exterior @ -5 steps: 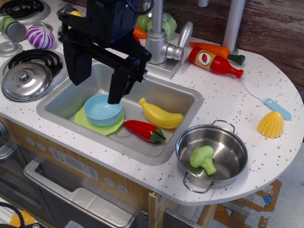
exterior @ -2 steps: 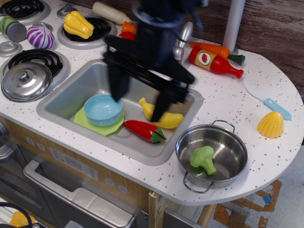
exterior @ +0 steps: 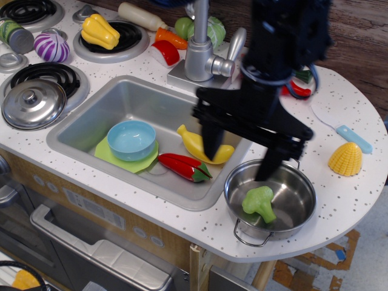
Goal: Take broccoli out of pan
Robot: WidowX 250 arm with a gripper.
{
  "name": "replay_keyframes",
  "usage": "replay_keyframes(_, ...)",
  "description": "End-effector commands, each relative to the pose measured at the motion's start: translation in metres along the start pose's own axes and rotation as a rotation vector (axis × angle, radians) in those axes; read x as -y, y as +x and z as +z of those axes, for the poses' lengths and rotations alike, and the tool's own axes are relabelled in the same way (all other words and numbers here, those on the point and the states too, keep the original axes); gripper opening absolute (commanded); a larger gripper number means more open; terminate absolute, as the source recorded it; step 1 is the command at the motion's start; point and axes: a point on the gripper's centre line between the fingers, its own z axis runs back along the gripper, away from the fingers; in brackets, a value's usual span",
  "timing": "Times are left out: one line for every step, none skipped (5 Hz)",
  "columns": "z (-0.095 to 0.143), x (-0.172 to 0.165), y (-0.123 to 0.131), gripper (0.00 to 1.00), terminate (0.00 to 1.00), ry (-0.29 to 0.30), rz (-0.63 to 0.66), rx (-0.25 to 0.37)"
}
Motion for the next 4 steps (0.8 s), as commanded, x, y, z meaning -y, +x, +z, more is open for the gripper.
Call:
replay_keyframes(-0.021, 0.015, 0.015, 1.0, 0.0, -0.078, 0.006, 0.07)
replay_keyframes(-0.036, 0.013, 0.016, 1.0, 0.0, -0.102, 0.008, 0.071)
replay_keyframes(-0.047, 0.011, 0.015, 1.0, 0.0, -0.124, 0.0, 0.089)
replay_keyframes(-0.057, 0.015, 0.015, 1.0, 0.0, -0.164, -0.011, 0.105)
